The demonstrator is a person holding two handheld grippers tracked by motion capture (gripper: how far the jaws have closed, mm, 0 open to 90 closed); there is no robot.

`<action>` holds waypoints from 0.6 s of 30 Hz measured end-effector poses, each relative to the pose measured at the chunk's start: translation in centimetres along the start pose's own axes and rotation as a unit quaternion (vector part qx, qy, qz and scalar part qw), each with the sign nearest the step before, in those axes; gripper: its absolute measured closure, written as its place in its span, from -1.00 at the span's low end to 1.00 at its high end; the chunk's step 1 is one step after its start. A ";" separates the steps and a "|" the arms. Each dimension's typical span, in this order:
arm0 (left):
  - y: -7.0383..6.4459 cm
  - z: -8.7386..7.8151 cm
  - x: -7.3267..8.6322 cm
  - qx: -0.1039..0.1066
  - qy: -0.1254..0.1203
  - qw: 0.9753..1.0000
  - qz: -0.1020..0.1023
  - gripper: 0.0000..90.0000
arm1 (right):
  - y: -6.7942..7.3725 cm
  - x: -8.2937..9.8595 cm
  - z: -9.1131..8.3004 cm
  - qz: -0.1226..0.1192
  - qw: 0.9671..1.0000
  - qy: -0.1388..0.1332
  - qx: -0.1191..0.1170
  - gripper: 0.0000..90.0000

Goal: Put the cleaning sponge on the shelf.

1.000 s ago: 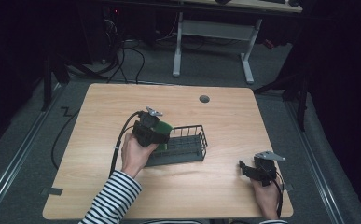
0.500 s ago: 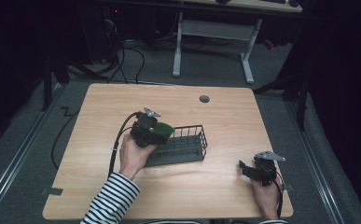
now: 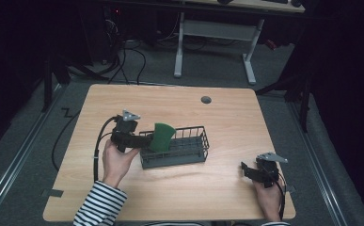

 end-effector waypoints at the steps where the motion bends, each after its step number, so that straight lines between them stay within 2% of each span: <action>1: 0.0 0.0 0.0 0.000 0.000 1.000 0.000 -0.41 | 0.0 0.0 0.0 0.000 1.000 0.000 0.000 -0.31; 3: 0.9 -0.4 0.7 0.000 -0.004 1.000 -0.008 -0.41 | 0.0 0.0 0.0 0.000 1.000 0.000 0.000 -0.31; 5: 1.2 -0.5 0.9 0.001 -0.005 1.000 -0.010 -0.39 | 0.0 0.0 0.0 0.000 1.000 0.000 0.000 -0.31; 7: 2.1 -0.8 1.7 0.002 -0.007 1.000 -0.023 -0.38 | 0.0 0.0 0.0 0.000 1.000 0.000 0.000 -0.32; 9: 2.4 -0.9 1.9 0.002 -0.007 1.000 -0.027 -0.38 | 0.0 0.0 0.0 0.000 1.000 0.000 0.000 -0.32; 10: 3.1 -1.0 2.5 -0.001 -0.007 0.999 -0.033 -0.38 | 0.0 0.0 0.0 0.001 1.000 0.000 0.000 -0.32; 18: 4.9 -1.4 4.3 -0.005 -0.008 0.998 -0.058 -0.39 | 0.0 0.0 0.0 0.001 1.000 0.000 0.000 -0.32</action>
Point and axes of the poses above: each handheld gripper's, and its own axes: z roughly forward along the jaws, x roughly out of its underside, y roughly to its left, the point moved 7 cm from there along z, roughly forward along the jaws, and after that the axes turned 12 degrees about -x, right-handed, at the moved point
